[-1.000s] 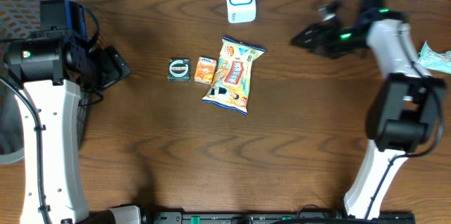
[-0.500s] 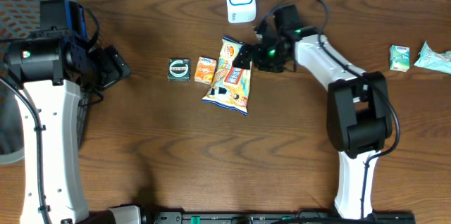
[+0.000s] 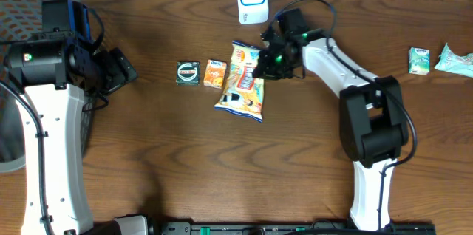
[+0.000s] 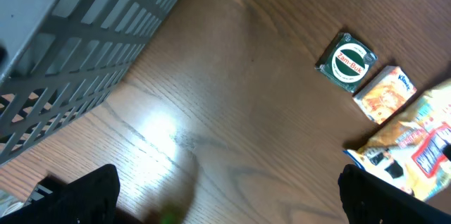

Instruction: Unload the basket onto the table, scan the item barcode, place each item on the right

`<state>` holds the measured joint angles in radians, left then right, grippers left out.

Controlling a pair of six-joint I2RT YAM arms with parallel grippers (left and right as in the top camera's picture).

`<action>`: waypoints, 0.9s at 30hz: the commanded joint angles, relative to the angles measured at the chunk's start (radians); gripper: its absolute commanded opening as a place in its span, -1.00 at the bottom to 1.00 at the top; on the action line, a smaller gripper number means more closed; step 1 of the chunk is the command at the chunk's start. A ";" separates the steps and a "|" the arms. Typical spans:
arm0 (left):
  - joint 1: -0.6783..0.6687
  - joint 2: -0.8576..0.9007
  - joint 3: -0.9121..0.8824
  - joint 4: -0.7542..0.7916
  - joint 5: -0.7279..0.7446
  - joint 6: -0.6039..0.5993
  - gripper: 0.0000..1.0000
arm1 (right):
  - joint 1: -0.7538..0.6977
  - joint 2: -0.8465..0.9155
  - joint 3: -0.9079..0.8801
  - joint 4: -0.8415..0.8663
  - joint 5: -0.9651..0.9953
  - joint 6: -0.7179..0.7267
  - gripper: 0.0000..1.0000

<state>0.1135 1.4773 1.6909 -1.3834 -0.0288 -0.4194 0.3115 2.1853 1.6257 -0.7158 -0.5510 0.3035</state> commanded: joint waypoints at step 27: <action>0.002 0.007 -0.005 -0.003 -0.006 -0.005 0.96 | 0.092 -0.181 -0.003 -0.235 0.454 -0.035 -0.98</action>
<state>0.1135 1.4773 1.6909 -1.3834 -0.0288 -0.4194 0.3897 1.9091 1.6249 -0.9497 -0.0132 0.2470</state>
